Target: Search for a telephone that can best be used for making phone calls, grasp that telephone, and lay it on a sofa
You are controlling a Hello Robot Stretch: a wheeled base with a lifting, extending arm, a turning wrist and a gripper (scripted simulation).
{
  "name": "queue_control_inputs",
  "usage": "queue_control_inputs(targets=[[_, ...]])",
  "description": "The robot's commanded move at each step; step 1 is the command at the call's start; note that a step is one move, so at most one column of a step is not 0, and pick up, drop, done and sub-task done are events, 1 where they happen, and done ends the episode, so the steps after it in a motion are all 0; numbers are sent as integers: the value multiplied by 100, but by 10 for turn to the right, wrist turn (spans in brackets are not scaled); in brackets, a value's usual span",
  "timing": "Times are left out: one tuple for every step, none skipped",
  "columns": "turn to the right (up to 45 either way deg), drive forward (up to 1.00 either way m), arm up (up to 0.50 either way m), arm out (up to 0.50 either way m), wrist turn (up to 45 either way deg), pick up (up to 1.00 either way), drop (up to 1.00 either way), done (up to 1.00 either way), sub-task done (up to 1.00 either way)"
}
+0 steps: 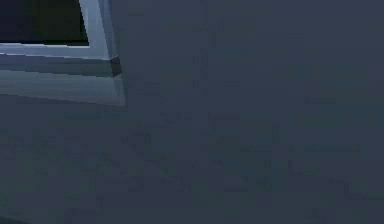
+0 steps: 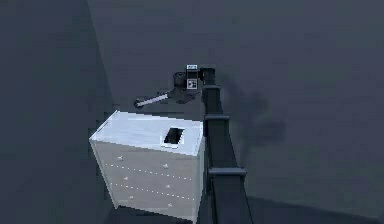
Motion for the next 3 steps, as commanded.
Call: queue_control_inputs(targets=[[0, 0, 0, 0, 300, 0, 0, 0, 0], [0, 0, -30, 0, 0, 0, 0, 0, 0], [0, 0, 0, 0, 0, 100, 0, 0, 0]])
